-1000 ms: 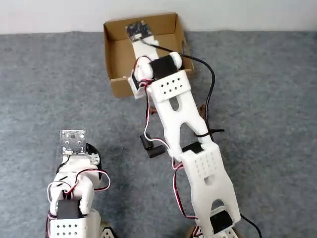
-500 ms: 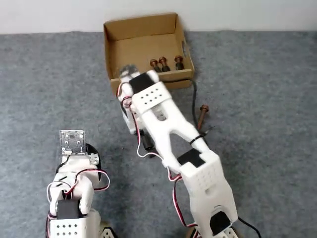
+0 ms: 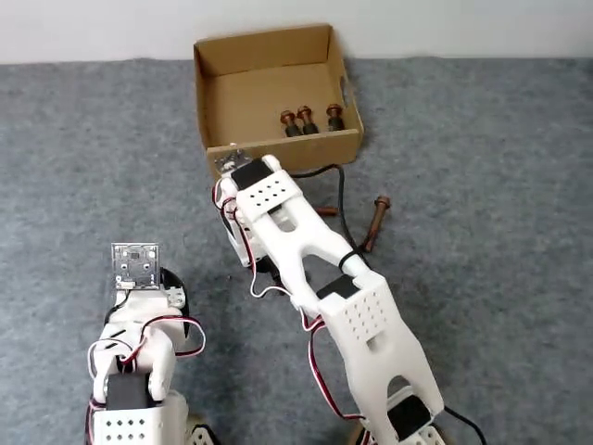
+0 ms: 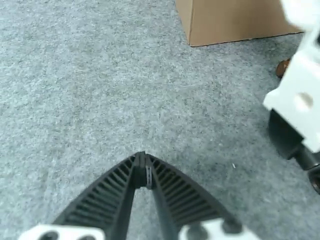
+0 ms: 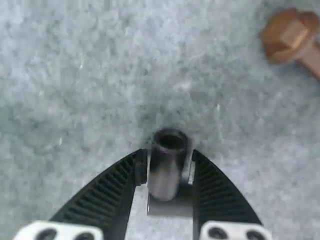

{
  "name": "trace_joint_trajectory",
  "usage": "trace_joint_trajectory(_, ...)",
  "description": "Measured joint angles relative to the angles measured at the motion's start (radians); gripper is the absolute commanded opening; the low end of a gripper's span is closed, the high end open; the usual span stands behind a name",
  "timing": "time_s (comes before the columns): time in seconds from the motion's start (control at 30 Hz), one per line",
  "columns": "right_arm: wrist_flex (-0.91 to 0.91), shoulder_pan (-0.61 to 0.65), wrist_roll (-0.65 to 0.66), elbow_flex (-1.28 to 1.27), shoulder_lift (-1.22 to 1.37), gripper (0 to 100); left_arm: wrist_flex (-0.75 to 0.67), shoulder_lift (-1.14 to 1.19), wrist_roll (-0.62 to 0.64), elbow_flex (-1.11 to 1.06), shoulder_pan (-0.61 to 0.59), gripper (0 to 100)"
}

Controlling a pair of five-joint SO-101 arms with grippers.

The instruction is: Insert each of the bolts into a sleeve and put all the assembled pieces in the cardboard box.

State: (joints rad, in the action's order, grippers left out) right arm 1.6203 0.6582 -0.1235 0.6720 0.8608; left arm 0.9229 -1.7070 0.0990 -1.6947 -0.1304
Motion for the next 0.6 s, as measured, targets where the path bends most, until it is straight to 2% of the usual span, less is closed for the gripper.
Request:
trace_joint_trajectory(0.1,-0.008,0.002,0.000,0.003,0.025,11.7,0.000,0.000,0.000,0.000,0.000,0)
trace_joint_trajectory(0.2,-0.011,0.002,-0.025,0.012,0.038,0.0,0.000,0.000,0.000,0.000,0.000,0)
trace_joint_trajectory(0.27,-0.011,-0.003,-0.046,0.015,0.043,2.8,0.000,0.000,0.000,0.000,0.000,0)
trace_joint_trajectory(0.33,-0.011,-0.005,-0.063,0.015,0.041,0.4,0.000,0.000,0.000,0.000,0.000,0)
trace_joint_trajectory(0.6,0.035,0.005,-0.146,0.000,-0.029,0.9,0.000,0.000,0.000,0.000,0.000,0)
